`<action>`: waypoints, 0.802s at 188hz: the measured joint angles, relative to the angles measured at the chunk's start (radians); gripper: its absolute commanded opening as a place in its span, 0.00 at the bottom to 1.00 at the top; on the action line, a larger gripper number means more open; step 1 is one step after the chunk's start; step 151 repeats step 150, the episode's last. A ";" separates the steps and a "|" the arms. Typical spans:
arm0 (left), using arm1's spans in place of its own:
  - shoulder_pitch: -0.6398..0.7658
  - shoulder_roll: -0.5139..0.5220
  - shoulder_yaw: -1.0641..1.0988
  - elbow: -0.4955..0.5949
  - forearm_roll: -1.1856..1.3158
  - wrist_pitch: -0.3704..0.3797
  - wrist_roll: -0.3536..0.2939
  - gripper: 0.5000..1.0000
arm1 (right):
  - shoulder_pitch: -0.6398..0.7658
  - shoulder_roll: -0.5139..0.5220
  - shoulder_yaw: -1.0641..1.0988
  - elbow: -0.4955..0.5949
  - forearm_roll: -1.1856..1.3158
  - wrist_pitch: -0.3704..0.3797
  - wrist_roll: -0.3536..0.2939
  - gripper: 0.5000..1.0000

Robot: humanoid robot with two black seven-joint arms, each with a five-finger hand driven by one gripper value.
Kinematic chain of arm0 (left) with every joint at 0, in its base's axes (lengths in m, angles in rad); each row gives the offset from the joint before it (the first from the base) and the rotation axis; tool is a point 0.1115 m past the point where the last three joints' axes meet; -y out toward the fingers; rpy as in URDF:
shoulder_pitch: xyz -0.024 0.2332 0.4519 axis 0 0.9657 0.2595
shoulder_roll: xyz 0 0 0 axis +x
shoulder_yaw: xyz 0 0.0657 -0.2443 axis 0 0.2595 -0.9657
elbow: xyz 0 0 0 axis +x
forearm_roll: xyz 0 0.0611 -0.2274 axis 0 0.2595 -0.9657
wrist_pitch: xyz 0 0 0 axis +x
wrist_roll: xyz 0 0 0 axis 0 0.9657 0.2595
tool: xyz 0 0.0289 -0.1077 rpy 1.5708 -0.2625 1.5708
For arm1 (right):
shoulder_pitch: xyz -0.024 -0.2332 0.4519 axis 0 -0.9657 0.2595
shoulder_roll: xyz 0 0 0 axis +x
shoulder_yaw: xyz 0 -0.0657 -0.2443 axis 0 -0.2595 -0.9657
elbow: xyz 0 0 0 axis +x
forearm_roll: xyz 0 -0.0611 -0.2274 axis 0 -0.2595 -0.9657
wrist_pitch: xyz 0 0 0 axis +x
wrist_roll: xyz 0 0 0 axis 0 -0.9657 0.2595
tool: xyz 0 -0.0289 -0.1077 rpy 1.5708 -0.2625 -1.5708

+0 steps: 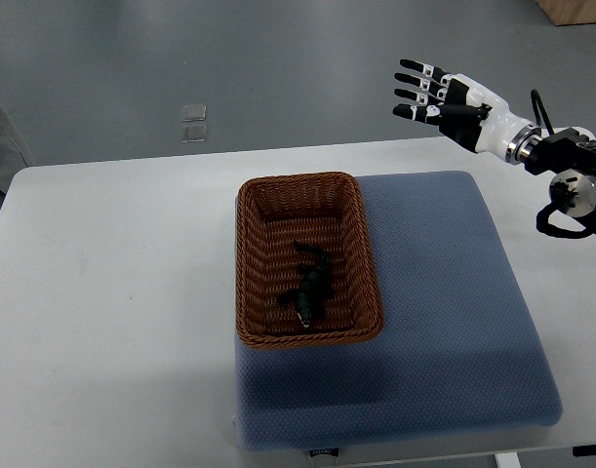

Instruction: Place crocodile in brown basket with right hand

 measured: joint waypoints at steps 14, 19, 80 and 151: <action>0.000 0.000 0.000 0.000 0.000 0.000 0.000 1.00 | -0.020 0.001 -0.001 -0.030 0.119 0.023 -0.061 0.86; 0.000 0.000 0.000 0.000 0.000 0.000 0.000 1.00 | -0.025 0.003 -0.002 -0.039 0.150 0.025 -0.078 0.86; 0.000 0.000 0.000 0.000 0.000 0.000 0.000 1.00 | -0.044 0.010 0.006 -0.063 0.234 0.025 -0.117 0.86; 0.000 0.000 0.000 0.000 0.000 0.000 0.000 1.00 | -0.045 0.011 0.009 -0.059 0.226 0.040 -0.118 0.86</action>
